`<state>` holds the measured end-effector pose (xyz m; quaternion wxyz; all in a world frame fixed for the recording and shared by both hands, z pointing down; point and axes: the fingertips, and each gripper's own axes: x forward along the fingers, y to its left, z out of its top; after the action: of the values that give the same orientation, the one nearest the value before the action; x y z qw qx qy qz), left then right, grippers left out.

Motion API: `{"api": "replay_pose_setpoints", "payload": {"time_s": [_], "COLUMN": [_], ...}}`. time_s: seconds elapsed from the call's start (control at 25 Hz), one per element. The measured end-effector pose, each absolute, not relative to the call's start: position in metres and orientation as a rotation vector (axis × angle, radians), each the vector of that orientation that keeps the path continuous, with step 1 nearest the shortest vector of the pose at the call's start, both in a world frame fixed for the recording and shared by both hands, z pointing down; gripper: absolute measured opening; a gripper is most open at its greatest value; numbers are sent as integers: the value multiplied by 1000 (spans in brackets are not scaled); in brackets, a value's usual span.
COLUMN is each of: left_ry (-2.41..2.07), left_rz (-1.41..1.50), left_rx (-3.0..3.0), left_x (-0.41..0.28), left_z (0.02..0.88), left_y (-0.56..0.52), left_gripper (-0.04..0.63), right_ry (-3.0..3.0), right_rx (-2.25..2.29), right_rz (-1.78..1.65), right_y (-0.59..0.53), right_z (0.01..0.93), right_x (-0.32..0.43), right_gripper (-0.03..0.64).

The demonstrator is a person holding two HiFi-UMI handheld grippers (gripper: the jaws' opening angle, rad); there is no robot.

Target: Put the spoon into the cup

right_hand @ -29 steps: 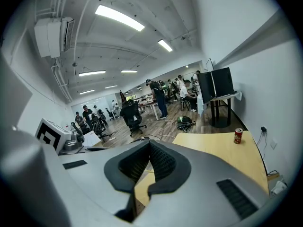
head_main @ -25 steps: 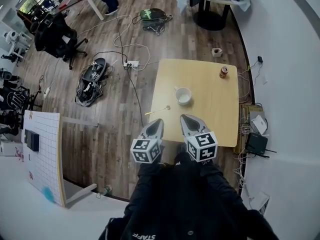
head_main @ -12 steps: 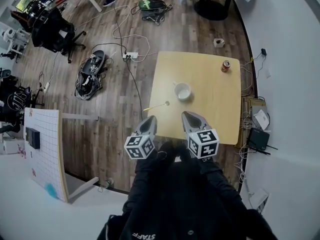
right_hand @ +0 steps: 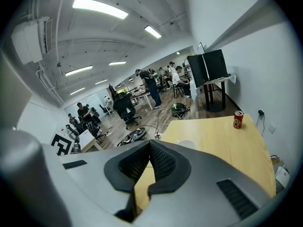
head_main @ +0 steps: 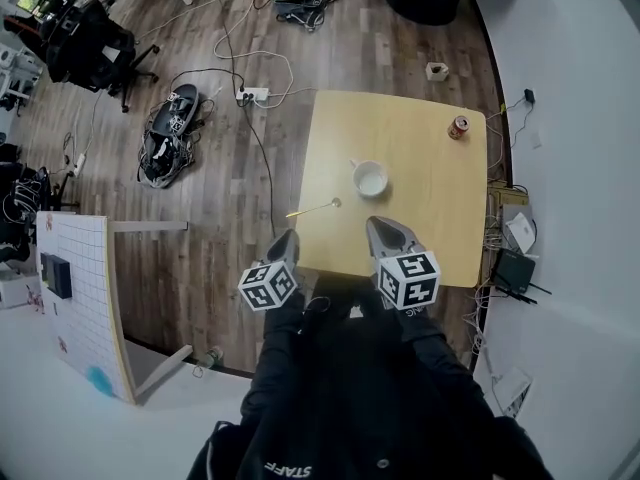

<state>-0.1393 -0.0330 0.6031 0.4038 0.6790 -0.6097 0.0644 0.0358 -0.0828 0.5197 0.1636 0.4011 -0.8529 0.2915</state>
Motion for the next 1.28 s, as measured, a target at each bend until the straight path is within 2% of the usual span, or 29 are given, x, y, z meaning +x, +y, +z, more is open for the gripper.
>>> {"api": "replay_pose_setpoints", "payload": {"time_s": [0.56,1.04,1.12,1.16,1.28], "left_ry": [-1441,-1334,-1311,-1299,-1276], "left_rz": [201,225,208,201,202], "left_rx": [1562,1474,1456,1450,1442], "left_x": [-195,-220,-222,-222,-223], "left_z": [703,780,789,793,801], "left_y": [-49,-73,-76,-78,-83], "left_gripper": [35,38,63,103,118], "right_ry": [-2302,-2193,-2181,-2177,-2161], "right_rx": [1025,978,976,975,977], "right_rz": [873,915,918,919,926], "right_y": [-104,-116,-118,-119,-123], "right_z": [577,625,628,629,634], "right_x": [-32,-58,-61,-61,-61], "right_gripper": [21,21,21,21,21]}}
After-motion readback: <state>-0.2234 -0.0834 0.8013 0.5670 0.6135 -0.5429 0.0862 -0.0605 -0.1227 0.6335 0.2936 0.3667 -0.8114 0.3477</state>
